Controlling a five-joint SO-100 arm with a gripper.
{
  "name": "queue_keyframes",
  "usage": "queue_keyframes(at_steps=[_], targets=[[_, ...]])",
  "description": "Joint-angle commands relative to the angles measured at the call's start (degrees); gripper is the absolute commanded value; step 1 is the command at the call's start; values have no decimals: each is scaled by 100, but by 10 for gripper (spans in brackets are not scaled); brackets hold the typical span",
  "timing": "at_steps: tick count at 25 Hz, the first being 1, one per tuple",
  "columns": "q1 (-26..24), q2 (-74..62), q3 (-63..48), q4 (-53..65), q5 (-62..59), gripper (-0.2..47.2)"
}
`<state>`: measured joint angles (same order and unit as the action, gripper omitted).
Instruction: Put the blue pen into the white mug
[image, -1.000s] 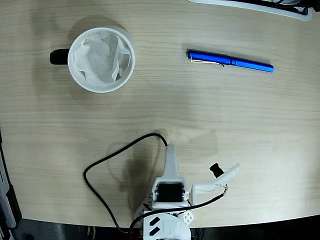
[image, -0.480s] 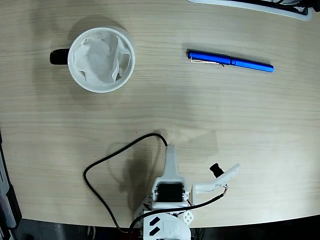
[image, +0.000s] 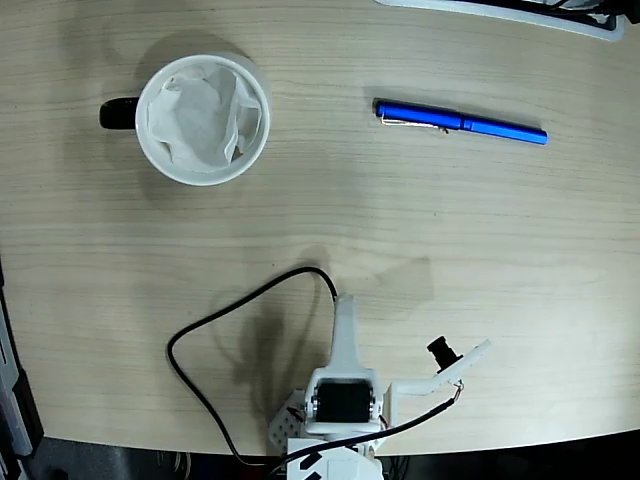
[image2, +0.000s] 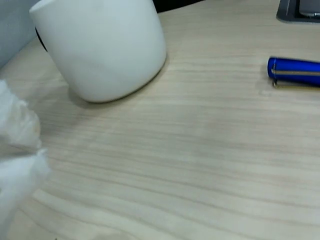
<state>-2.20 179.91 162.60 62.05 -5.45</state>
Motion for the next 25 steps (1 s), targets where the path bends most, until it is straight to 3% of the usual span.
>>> queue_keyframes(at_steps=[1,25], targets=[[-18,-527,-633,-79,-97,0],[738,-6662,-5537,-79,-62,0]])
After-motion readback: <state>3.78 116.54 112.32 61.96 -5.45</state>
